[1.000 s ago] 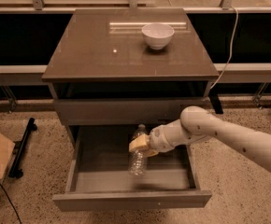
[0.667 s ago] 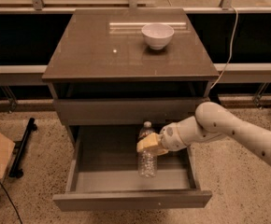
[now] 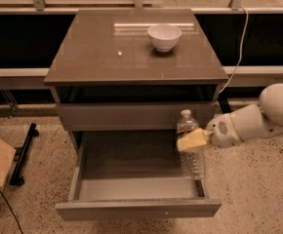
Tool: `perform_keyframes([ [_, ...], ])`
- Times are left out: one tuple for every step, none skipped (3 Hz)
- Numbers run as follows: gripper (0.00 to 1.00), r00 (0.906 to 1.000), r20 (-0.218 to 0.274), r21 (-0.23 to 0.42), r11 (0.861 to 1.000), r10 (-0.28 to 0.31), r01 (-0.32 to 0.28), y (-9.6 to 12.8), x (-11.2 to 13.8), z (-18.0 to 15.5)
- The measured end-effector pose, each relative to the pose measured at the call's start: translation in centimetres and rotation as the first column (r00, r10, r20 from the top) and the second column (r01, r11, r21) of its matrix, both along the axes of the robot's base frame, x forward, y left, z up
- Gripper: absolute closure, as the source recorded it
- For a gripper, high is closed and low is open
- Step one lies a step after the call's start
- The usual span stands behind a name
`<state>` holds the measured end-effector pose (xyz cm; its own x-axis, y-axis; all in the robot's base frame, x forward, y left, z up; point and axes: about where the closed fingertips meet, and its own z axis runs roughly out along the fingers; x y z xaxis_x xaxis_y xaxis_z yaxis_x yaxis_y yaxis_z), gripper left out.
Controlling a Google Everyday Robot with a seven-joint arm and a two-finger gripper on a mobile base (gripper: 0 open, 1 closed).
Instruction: Pick water bottle from middle drawer and place on counter
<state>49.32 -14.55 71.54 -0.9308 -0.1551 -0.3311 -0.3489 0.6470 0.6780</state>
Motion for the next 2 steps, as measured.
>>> perform_keyframes([
  [1.0, 0.9755, 0.211, -0.144, 0.989, 0.063, -0.033, -3.5, 1.7, 8.6],
  [1.0, 0.9404, 0.328, -0.209, 0.978, 0.09, -0.021, -4.4, 4.6, 13.5],
])
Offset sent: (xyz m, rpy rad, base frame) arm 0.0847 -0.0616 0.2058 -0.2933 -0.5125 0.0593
